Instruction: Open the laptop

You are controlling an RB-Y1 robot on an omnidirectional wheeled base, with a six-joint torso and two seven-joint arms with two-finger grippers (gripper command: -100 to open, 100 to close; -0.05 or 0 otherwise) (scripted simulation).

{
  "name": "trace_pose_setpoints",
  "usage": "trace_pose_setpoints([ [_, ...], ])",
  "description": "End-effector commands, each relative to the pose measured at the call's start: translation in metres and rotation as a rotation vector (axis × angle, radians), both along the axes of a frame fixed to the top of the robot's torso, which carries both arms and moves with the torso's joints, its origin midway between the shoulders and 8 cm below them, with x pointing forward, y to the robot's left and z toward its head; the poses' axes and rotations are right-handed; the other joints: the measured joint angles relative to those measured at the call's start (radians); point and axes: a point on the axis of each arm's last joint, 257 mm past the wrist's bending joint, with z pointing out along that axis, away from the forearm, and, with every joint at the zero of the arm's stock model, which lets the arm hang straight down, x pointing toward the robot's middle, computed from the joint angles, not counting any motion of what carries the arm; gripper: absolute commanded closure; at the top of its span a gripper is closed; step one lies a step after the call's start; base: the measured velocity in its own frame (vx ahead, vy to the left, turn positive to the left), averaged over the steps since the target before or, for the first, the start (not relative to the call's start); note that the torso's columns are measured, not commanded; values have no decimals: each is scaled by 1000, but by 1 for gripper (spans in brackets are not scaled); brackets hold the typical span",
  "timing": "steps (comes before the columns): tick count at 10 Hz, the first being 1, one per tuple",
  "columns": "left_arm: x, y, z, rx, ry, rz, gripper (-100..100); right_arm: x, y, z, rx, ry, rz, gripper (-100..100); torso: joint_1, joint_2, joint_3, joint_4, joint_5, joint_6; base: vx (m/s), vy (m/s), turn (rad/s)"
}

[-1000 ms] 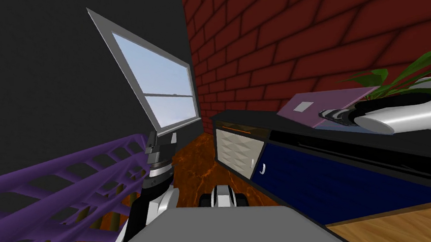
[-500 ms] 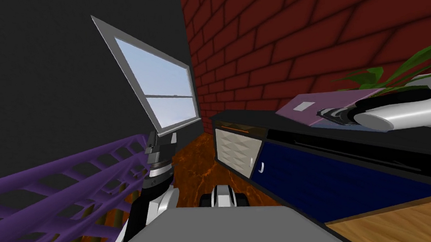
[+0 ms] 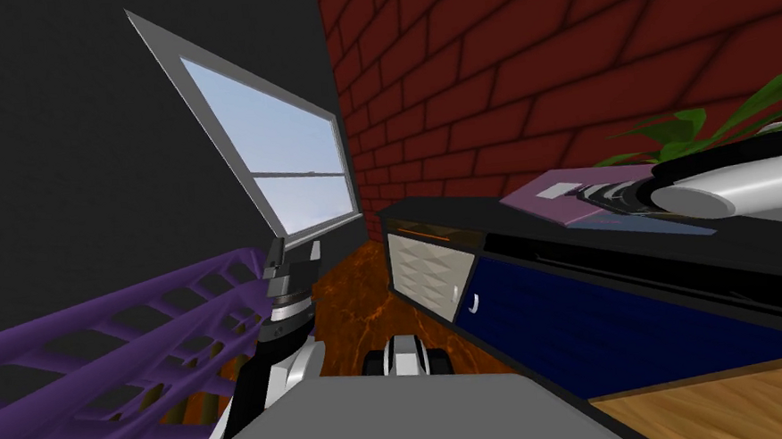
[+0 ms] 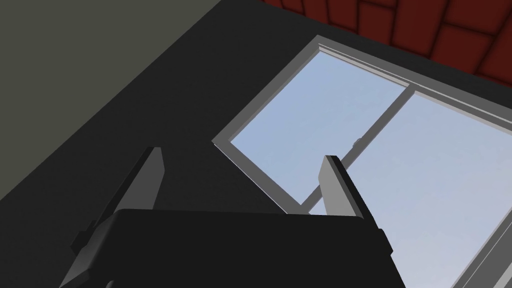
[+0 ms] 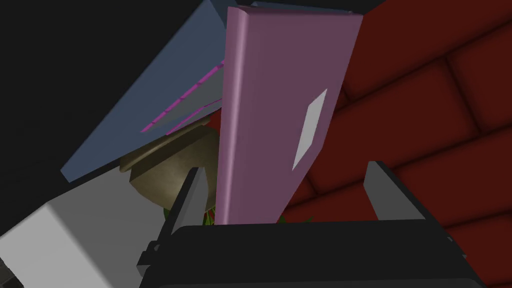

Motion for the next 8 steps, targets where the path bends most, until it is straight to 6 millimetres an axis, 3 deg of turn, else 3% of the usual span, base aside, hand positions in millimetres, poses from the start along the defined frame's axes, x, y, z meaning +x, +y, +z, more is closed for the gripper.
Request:
trace_pose_setpoints([
  [1, 0, 0, 0, 0, 0, 0, 0, 2, 15, 28, -11, 3, 13, -100, -1, -1, -1, 0, 0, 0, 20, 1, -40],
  [2, 0, 0, 0, 0, 0, 0, 0, 4, 10, 23, -8, 1, 10, -100, -2, -2, -1, -1, -1, 0, 8, 0, -6],
  [3, 0, 0, 0, 0, 0, 0, 0, 3, 10, 24, -9, 2, 10, 0, -2, -2, -1, -1, -1, 0, 0, 0, 0],
  [8, 0, 0, 0, 0, 0, 0, 0, 3, 10, 24, -9, 2, 10, 0, -1, -2, -1, -1, 0, 0, 0, 0, 0],
])
